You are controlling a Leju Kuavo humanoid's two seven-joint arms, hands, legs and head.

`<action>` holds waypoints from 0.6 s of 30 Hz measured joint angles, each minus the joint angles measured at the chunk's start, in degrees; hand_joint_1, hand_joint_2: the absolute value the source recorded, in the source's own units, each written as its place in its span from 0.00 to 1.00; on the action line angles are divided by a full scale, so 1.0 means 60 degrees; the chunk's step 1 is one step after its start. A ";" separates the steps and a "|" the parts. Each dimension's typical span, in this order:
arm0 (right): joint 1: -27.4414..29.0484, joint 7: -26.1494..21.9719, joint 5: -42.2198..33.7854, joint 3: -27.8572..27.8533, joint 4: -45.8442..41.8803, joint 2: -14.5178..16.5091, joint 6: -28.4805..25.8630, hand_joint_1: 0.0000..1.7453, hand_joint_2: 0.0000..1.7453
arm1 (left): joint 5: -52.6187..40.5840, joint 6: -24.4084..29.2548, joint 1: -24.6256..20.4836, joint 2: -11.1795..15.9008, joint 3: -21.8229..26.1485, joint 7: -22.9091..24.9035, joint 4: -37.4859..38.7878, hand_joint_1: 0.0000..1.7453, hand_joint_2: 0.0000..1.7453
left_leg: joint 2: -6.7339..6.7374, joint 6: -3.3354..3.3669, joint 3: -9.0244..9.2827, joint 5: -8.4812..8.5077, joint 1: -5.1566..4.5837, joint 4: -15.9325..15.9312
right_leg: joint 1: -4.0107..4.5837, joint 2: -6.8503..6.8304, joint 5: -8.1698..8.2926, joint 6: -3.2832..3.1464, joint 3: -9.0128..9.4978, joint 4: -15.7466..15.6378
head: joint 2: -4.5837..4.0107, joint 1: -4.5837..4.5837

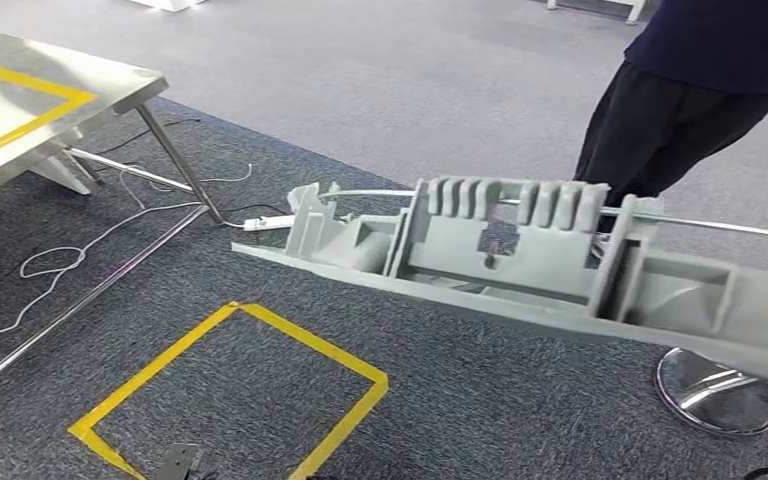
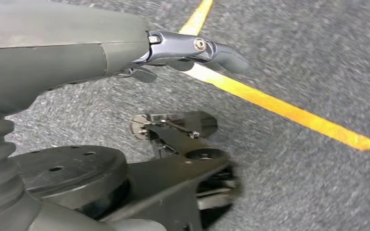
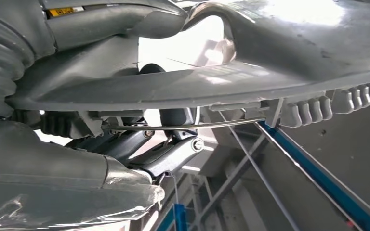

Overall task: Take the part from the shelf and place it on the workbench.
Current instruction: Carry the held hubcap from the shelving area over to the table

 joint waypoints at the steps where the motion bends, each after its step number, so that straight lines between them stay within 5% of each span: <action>1: 0.0058 0.0000 0.0067 -0.0034 0.0004 0.0020 -0.0015 1.00 1.00 | 0.0006 -0.0027 0.0007 -0.0001 0.0000 0.0001 0.0000 0.00 1.00 | 0.0222 0.0023 0.0378 0.0221 -0.0033 -0.0686 | 0.0024 -0.0095 -0.0013 0.0027 0.0008 0.0013 | 0.0000 -0.0002; 3: 0.0159 0.0004 0.0151 -0.0112 0.0006 0.0037 -0.0040 1.00 1.00 | 0.0005 -0.0051 0.0013 -0.0010 0.0000 0.0001 0.0002 0.00 1.00 | 0.0509 0.0121 0.0821 0.0435 -0.0087 -0.1551 | 0.0076 -0.0276 -0.0032 0.0110 0.0021 0.0028 | 0.0001 0.0017; 6: 0.0205 0.0014 0.0188 -0.0192 0.0015 0.0051 -0.0054 1.00 1.00 | 0.0003 -0.0058 0.0077 -0.0031 0.0000 0.0001 0.0003 0.00 1.00 | 0.0291 0.0296 0.0813 0.0480 -0.0098 -0.1686 | 0.0082 -0.0470 -0.0060 0.0265 0.0050 0.0017 | 0.0001 0.0044; 8: 0.0223 0.0014 0.0191 -0.0231 0.0019 0.0056 -0.0057 1.00 1.00 | 0.0005 -0.0057 0.0109 -0.0031 0.0001 0.0003 0.0003 0.00 1.00 | 0.0086 0.0406 0.0821 0.0523 -0.0042 -0.1713 | 0.0043 -0.0110 -0.0335 0.0374 -0.0101 0.0396 | 0.0001 0.0073; 10: 0.0274 0.0014 0.0191 -0.0269 0.0025 0.0062 -0.0063 1.00 1.00 | 0.0005 -0.0058 0.0101 -0.0037 0.0003 0.0008 0.0004 0.00 1.00 | -0.0120 0.0472 0.0821 0.0540 -0.0012 -0.1716 | 0.0014 0.0392 -0.0910 0.0437 -0.0618 0.1526 | 0.0003 0.0119; 12: 0.0362 0.0040 0.0193 -0.0299 0.0034 0.0071 -0.0077 1.00 1.00 | 0.0005 -0.0076 0.0105 -0.0058 0.0004 0.0062 0.0004 0.00 1.00 | -0.0357 0.0490 0.0817 0.0546 -0.0012 -0.1713 | 0.0008 0.0541 -0.1271 0.0465 -0.1160 0.2603 | 0.0002 0.0138; 13: 0.0424 0.0063 0.0195 -0.0318 0.0037 0.0074 -0.0086 1.00 1.00 | 0.0000 -0.0093 0.0115 -0.0067 0.0004 0.0137 0.0004 0.00 1.00 | -0.0483 0.0488 0.0822 0.0548 -0.0008 -0.1711 | 0.0002 0.0555 -0.1198 0.0470 -0.1227 0.2695 | 0.0001 0.0137; 15: 0.0557 0.0117 0.0199 -0.0395 0.0038 0.0075 -0.0096 1.00 1.00 | -0.0017 -0.0128 0.0138 -0.0080 0.0002 0.0372 0.0004 0.00 1.00 | -0.0745 0.0467 0.0850 0.0549 0.0015 -0.1704 | -0.0039 0.0654 -0.0609 0.0477 -0.0817 0.1800 | 0.0000 0.0138; 18: 0.0720 0.0156 0.0227 -0.0535 0.0027 0.0075 -0.0130 1.00 1.00 | -0.0036 -0.0145 0.0164 -0.0108 0.0000 0.0618 0.0004 0.00 1.00 | -0.1099 0.0320 0.0803 0.0566 0.0029 -0.1666 | -0.0148 0.1221 -0.0098 0.0473 0.0011 0.0189 | 0.0000 0.0139</action>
